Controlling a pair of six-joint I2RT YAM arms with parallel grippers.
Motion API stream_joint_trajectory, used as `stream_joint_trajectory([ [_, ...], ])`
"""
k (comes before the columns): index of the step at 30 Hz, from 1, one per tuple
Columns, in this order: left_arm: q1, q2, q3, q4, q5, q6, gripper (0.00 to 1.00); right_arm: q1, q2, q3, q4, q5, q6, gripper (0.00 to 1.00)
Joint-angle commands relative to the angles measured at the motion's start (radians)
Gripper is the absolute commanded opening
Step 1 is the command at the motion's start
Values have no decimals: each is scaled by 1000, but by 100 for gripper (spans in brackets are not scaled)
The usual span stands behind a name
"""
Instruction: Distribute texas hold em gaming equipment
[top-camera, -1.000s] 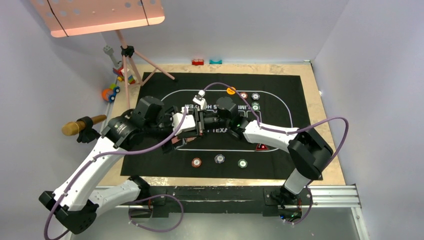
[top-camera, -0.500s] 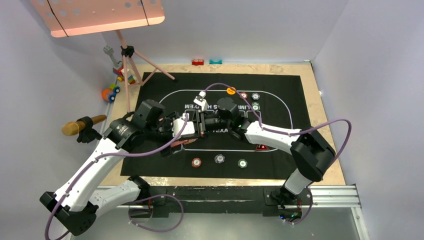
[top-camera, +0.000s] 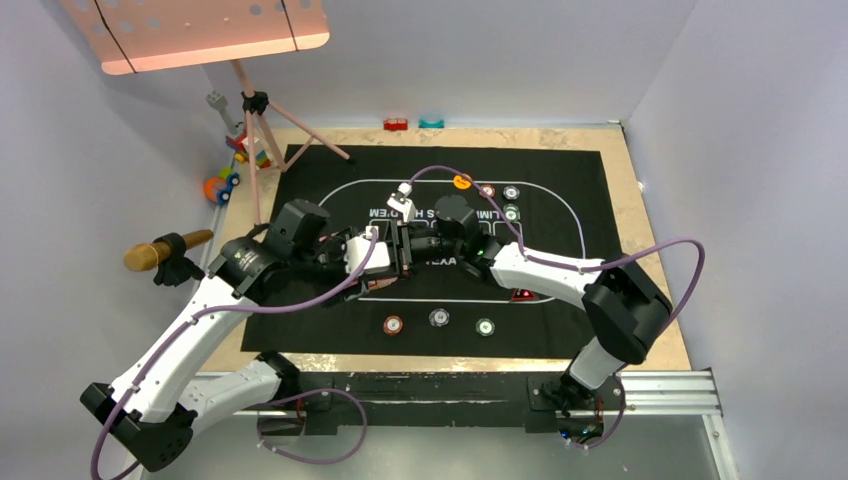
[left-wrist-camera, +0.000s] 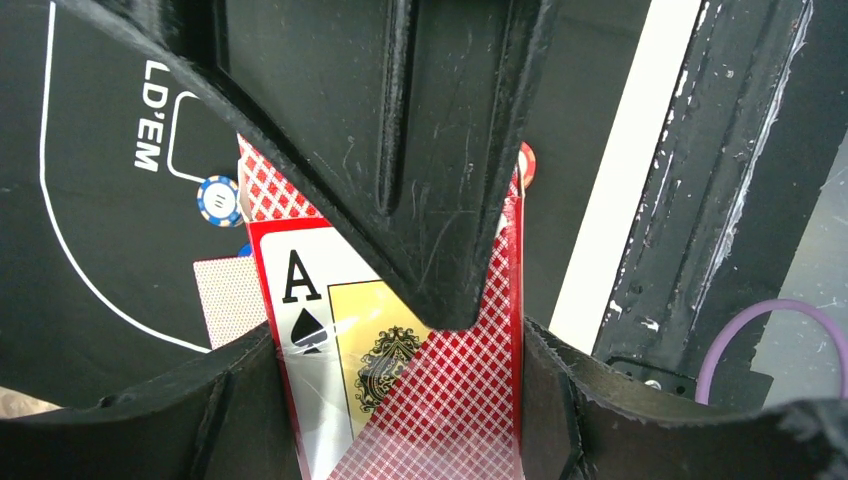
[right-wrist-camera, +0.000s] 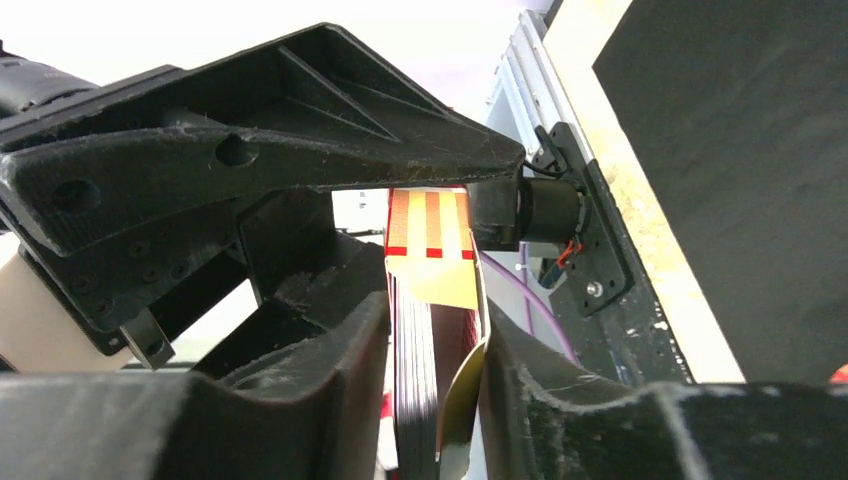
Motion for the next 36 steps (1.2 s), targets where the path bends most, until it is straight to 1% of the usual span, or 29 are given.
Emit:
stream_joint_trajectory([
  [1, 2, -23, -12, 21, 28, -15, 27, -21, -56, -10, -39, -19, -53, 45],
  [3, 2, -24, -16, 14, 32, -15, 24, -36, -70, -12, -70, -16, -75, 49],
  [5, 3, -22, -17, 8, 33, -14, 16, -51, -85, -10, -119, -13, -114, 50],
  [7, 3, -21, -17, 7, 35, -15, 12, -65, -97, -11, -158, -13, -135, 50],
  [15, 3, -18, 0, 28, 54, -46, 11, -71, -100, -8, -190, -21, -152, 46],
  [22, 9, -20, 7, 28, 79, -73, 7, -105, -134, -15, -239, -23, -178, 35],
  [26, 14, -25, -3, 30, 100, -96, 5, -146, -182, -40, -268, -26, -192, 32],
  [30, 15, -26, -23, 33, 116, -117, 4, -160, -211, -45, -296, -22, -208, 28],
  [33, 17, -23, -33, 39, 129, -143, 0, -163, -217, -50, -299, -23, -207, 25],
  [34, 18, -20, -36, 38, 136, -149, 0, -163, -218, -49, -298, -23, -208, 30],
  [36, 18, -18, -41, 41, 139, -157, 0, -162, -221, -48, -289, -23, -210, 46],
])
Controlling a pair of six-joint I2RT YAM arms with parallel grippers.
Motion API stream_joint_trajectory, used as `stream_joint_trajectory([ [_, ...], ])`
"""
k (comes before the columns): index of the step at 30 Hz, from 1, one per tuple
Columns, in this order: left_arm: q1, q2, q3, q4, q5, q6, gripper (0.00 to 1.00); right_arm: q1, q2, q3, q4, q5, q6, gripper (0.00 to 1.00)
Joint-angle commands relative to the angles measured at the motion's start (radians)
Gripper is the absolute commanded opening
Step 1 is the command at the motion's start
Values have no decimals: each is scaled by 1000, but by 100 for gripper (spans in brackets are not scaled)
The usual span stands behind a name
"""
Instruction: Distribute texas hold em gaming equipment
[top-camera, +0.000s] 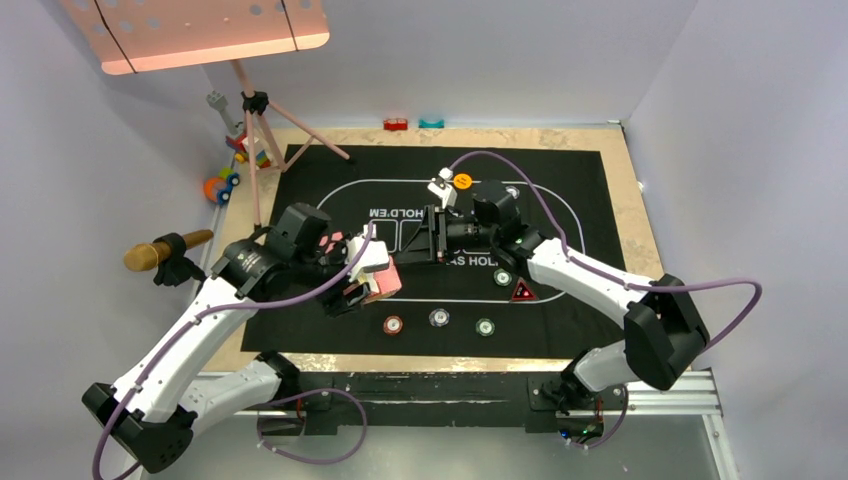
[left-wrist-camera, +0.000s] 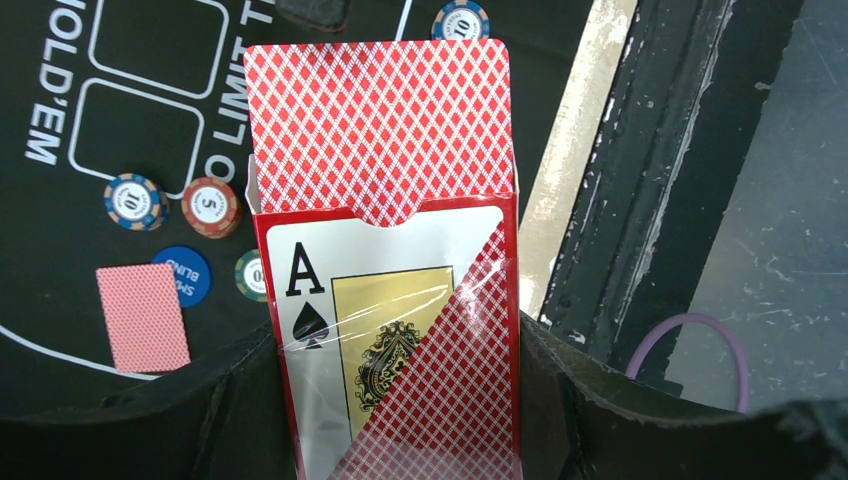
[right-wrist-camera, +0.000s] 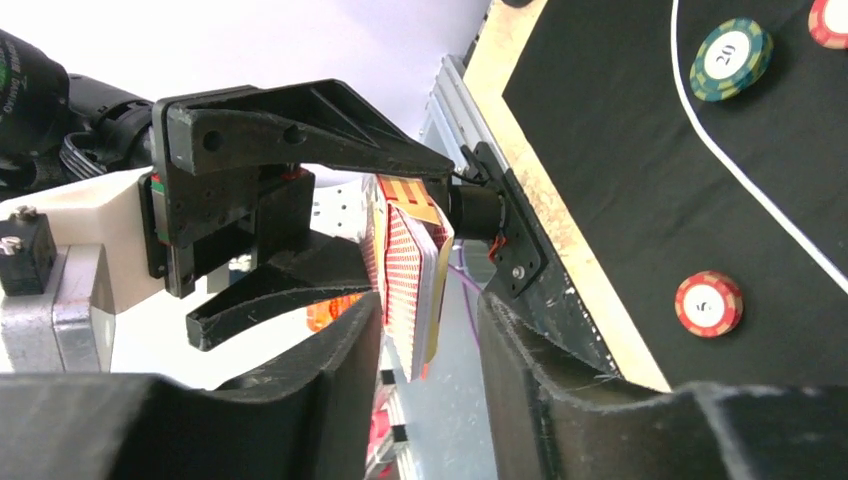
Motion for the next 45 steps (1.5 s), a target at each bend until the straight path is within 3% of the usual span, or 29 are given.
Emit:
stream_joint_trajectory([
  [1, 6, -9, -6, 51, 53, -50, 0, 3, -33, -2, 3, -10, -24, 54],
  [3, 7, 2, -4, 52, 60, -56, 0, 9, -32, 8, 13, -5, -21, 65],
  [5, 7, 11, 0, 54, 63, -64, 0, 28, -23, 24, 15, 3, -28, 71],
  [11, 7, 25, 21, 57, 63, -74, 0, 100, 57, 72, -23, 20, -56, 74],
  [16, 9, 20, 26, 56, 69, -88, 0, 104, 64, 37, 7, 10, -36, 62],
  [22, 16, 12, 26, 63, 87, -101, 0, 85, 17, 8, -29, 23, -47, 38],
  [27, 17, 4, 24, 60, 97, -102, 0, 59, -17, -13, -47, 24, -58, 28],
  [34, 17, 0, 23, 63, 122, -120, 0, 39, -43, -22, -79, 25, -76, 22],
  [39, 17, 1, 27, 67, 121, -124, 0, 24, -53, -32, -109, 29, -96, 9],
  [45, 21, -6, 22, 77, 132, -143, 0, 9, -83, -20, -169, 51, -130, 7],
])
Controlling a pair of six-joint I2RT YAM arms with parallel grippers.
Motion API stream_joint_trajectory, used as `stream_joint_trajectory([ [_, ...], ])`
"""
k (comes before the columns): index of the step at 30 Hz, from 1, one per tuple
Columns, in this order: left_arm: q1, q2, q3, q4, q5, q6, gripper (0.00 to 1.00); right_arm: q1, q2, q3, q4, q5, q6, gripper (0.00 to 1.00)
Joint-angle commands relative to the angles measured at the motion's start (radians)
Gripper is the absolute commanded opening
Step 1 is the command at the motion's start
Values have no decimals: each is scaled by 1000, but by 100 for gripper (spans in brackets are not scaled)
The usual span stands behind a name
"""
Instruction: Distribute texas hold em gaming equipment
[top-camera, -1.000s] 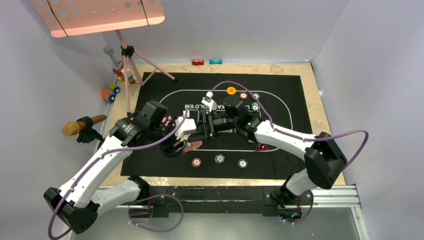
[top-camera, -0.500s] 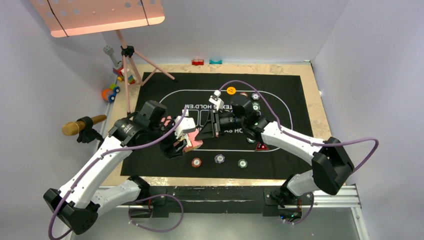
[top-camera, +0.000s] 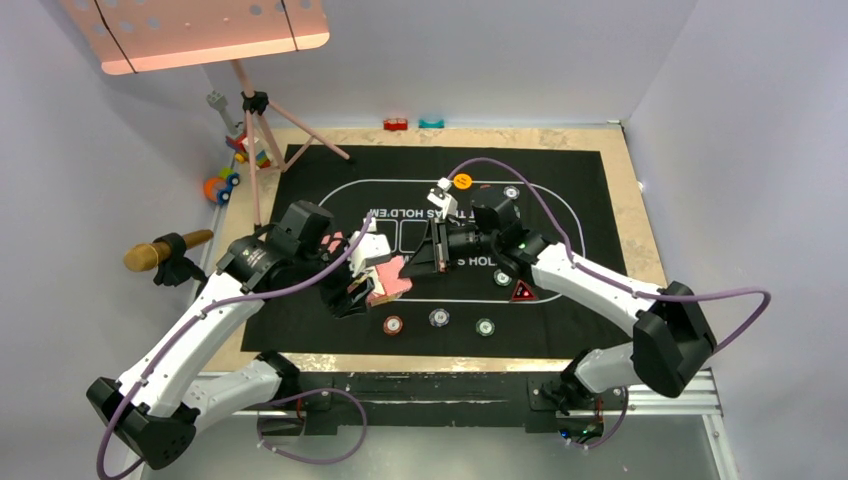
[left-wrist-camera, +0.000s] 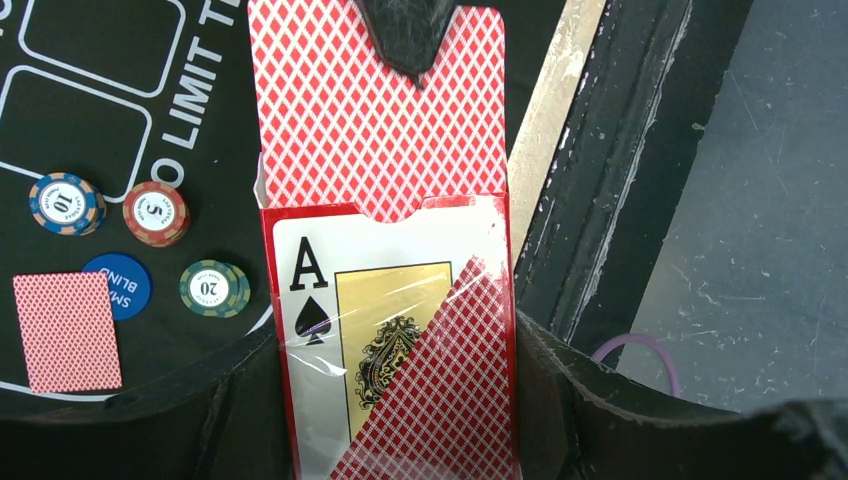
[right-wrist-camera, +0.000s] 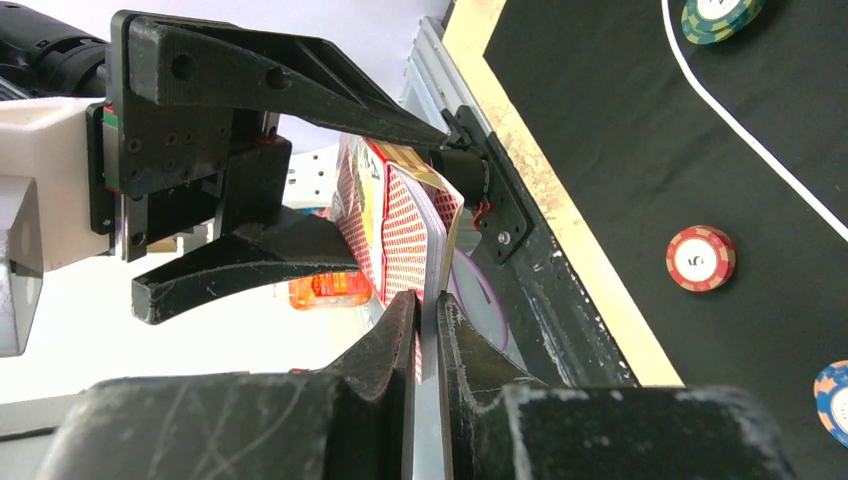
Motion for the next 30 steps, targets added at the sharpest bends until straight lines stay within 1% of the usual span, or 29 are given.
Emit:
stream_joint_trajectory([
  [1, 7, -32, 31, 59, 60, -36, 0, -20, -49, 0, -60, 37, -58, 7],
  [3, 7, -34, 31, 58, 60, -36, 0, -21, -50, -1, -46, 37, -50, 12],
  [5, 7, -33, 34, 60, 60, -37, 0, -21, -40, -2, -19, 28, -25, 24],
  [7, 7, -32, 39, 66, 60, -39, 0, -19, -31, -7, 14, 22, 2, 44],
  [8, 7, -30, 43, 68, 60, -41, 0, -17, -28, -10, 30, 20, 12, 50],
  [11, 8, -25, 54, 80, 59, -51, 0, 3, -13, 8, 42, 23, 25, 62],
  [15, 7, -13, 65, 92, 51, -63, 0, 53, 8, 46, 69, 39, 53, 67],
  [21, 6, -20, 61, 117, 25, -78, 0, 124, 66, 157, -55, 111, -1, 69],
  [30, 8, -3, 77, 136, -6, -98, 0, 180, 147, 261, -125, 158, -19, 71],
])
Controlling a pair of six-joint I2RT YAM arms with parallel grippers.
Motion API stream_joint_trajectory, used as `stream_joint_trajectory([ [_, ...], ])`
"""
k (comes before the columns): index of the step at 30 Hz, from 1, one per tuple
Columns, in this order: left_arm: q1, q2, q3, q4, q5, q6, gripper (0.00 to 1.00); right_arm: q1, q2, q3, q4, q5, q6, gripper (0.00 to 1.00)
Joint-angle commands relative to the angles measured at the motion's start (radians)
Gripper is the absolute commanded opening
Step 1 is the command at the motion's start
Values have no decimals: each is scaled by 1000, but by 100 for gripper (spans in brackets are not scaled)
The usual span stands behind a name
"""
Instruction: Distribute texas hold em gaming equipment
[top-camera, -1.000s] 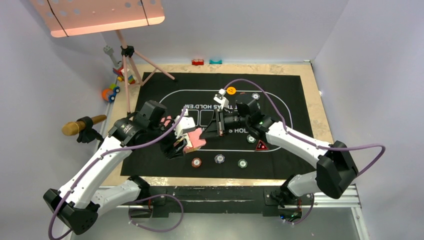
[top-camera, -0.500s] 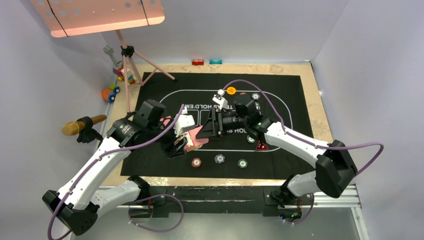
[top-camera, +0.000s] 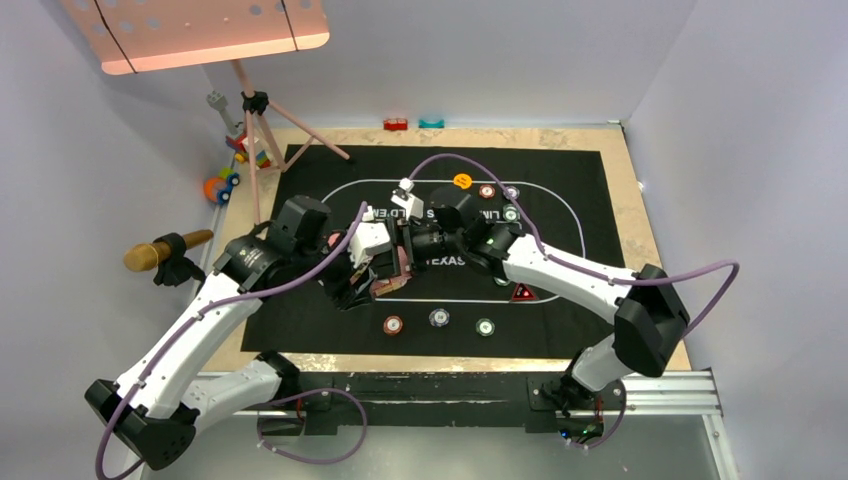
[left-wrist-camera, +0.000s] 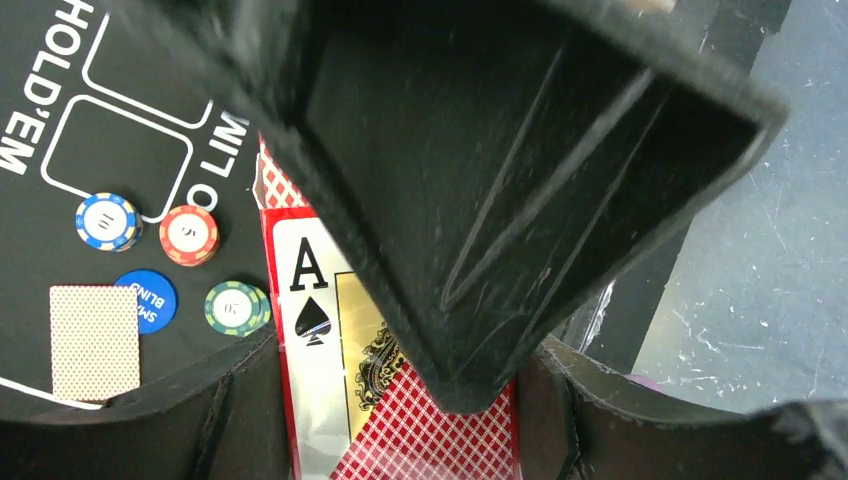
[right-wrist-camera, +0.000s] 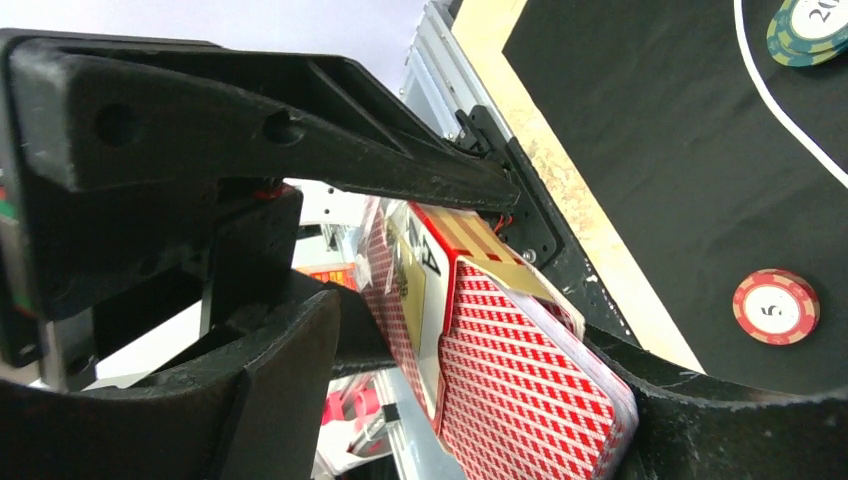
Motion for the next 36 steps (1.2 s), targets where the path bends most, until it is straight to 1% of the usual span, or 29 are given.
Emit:
stream_joint_trajectory([
  [1, 8, 4, 65, 69, -2, -29, 0, 25, 32, 70, -48, 45, -30, 72],
  [6, 8, 6, 72, 86, -27, -50, 0, 32, 43, 67, -28, 51, -15, 70],
  [8, 7, 4, 69, 94, -40, -56, 0, 31, 38, 55, -2, 45, -1, 64],
  [13, 7, -7, 33, 135, -78, -72, 1, 32, 36, 47, 69, 27, 39, 44],
  [15, 7, -9, 20, 141, -84, -68, 3, 32, 39, 44, 104, 13, 59, 34],
  [16, 7, -9, 14, 146, -90, -67, 4, 31, 40, 43, 113, 12, 66, 32],
  [18, 8, -7, 10, 158, -100, -67, 7, 32, 46, 43, 120, 5, 72, 29],
  [20, 7, -2, 14, 168, -102, -71, 9, 32, 53, 42, 126, -3, 77, 31],
  [21, 6, 2, 17, 175, -104, -76, 9, 32, 59, 45, 126, -7, 79, 34],
  [23, 6, 8, 22, 187, -104, -81, 9, 33, 75, 55, 118, -16, 75, 45],
  [25, 8, 10, 22, 197, -106, -87, 9, 36, 81, 62, 112, -19, 71, 53],
  [27, 7, 11, 22, 199, -107, -85, 9, 36, 84, 63, 113, -20, 70, 54],
  [28, 7, 11, 21, 199, -109, -83, 9, 36, 84, 60, 118, -21, 72, 50],
  [30, 7, 12, 21, 197, -117, -80, 9, 36, 79, 44, 153, -24, 87, 38],
  [31, 6, 13, 22, 194, -119, -76, 12, 36, 74, 36, 168, -21, 94, 32],
  [34, 5, 13, 27, 184, -117, -73, 30, 36, 72, 28, 177, -21, 99, 13],
  [36, 6, 17, 33, 179, -116, -63, 35, 36, 69, 21, 192, -20, 105, 4],
])
